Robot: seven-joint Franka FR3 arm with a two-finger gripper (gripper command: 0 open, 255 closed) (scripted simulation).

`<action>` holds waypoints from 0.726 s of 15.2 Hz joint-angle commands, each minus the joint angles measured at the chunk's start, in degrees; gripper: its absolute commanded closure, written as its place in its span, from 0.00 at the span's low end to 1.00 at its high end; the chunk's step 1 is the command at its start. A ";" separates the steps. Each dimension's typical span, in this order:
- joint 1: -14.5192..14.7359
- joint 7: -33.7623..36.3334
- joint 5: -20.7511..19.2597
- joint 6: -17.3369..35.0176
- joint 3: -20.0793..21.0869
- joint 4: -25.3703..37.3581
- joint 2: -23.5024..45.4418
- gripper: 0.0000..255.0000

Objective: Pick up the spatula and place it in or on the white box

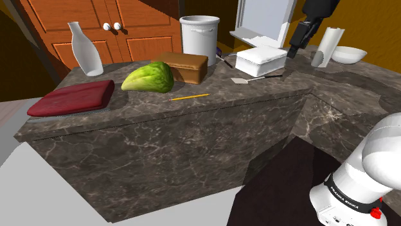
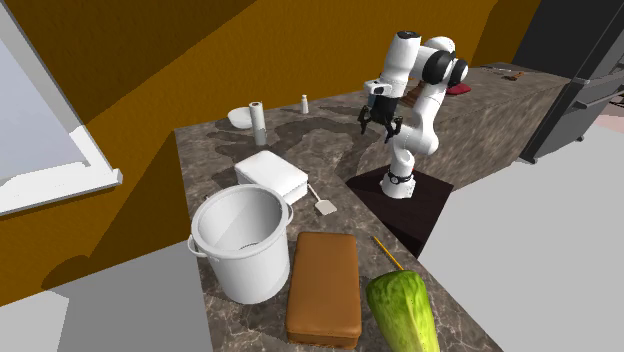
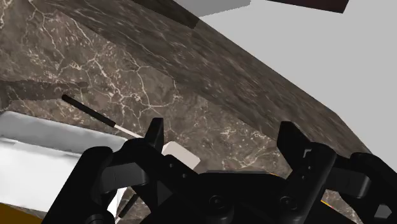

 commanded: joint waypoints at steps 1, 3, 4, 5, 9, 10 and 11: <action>0.00 0.00 0.00 0.00 0.00 0.00 0.00 0.00; 1.19 -6.35 -1.48 2.11 -3.18 -0.12 2.66 0.00; 1.82 -9.50 -2.16 3.15 -4.75 0.00 4.15 0.00; 2.45 -12.65 -2.77 4.19 -6.28 0.24 5.76 0.00; 5.10 -25.21 -4.43 8.22 -12.06 2.22 13.13 0.00; 5.82 -28.35 -4.64 9.17 -13.43 2.96 15.18 0.00; 6.53 -31.50 -4.74 10.10 -14.74 3.78 17.30 0.00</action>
